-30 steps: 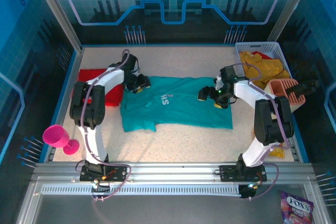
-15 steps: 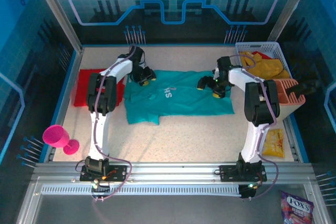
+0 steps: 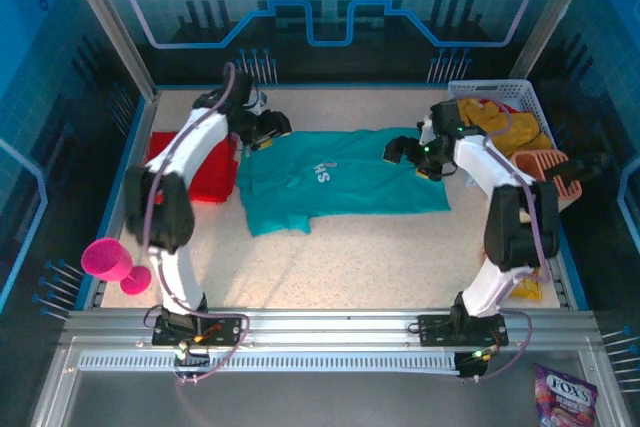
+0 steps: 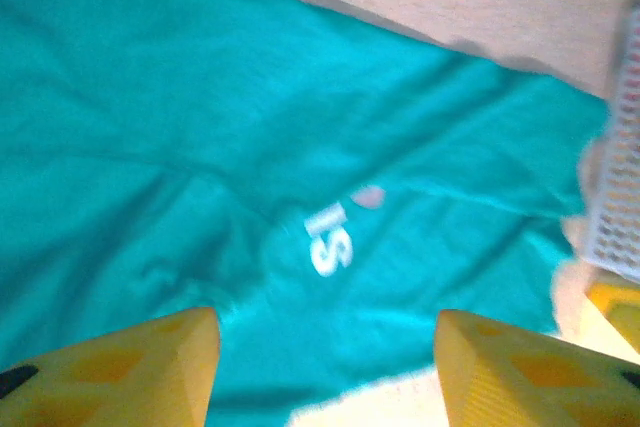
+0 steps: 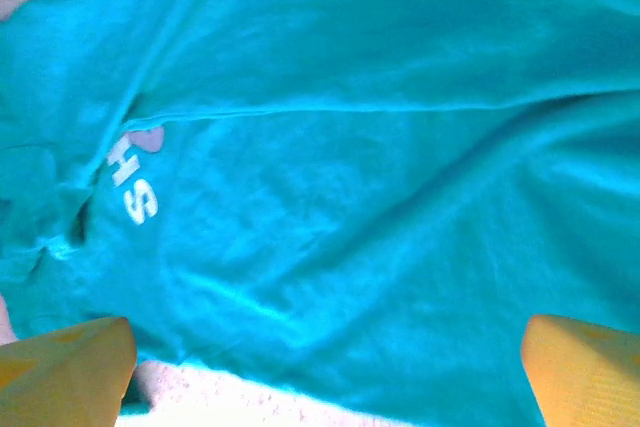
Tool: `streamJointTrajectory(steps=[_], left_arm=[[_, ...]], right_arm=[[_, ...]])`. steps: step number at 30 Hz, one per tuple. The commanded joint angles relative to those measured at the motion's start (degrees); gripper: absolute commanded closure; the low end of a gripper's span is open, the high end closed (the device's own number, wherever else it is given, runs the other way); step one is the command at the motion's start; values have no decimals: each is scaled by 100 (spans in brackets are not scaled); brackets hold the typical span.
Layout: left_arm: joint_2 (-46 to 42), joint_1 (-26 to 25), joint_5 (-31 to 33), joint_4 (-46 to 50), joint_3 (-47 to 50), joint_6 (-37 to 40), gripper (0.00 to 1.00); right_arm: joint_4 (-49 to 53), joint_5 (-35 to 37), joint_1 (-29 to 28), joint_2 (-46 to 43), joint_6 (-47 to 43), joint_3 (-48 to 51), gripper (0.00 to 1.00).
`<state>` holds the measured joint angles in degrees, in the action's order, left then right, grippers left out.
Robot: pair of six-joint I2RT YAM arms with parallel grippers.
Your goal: Fold and stack the t-shirts
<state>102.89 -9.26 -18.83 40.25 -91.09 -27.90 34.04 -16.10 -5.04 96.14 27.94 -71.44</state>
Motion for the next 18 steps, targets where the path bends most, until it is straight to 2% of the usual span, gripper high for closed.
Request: streamJointTrajectory(steps=[1,5,11,14,18], left_arm=[[-1058,20,-4,45,1199,124,36],[-2221,9,-31,-458,3025,-176,33],[-3499,-21,129,-1070,5092,-940,36],[-3832,-32,253,-1464,5774,-1393,41],[-3713,-67,387,-1717,6048,-1596,44]], right_arm=[[366,95,246,-443,-94,517,0],[311,-55,510,-1056,-97,1331,0],[103,526,873,-1707,-18,2261,2],[-244,545,1192,-1684,147,2582,7],[-512,470,1390,-1362,317,2616,13]])
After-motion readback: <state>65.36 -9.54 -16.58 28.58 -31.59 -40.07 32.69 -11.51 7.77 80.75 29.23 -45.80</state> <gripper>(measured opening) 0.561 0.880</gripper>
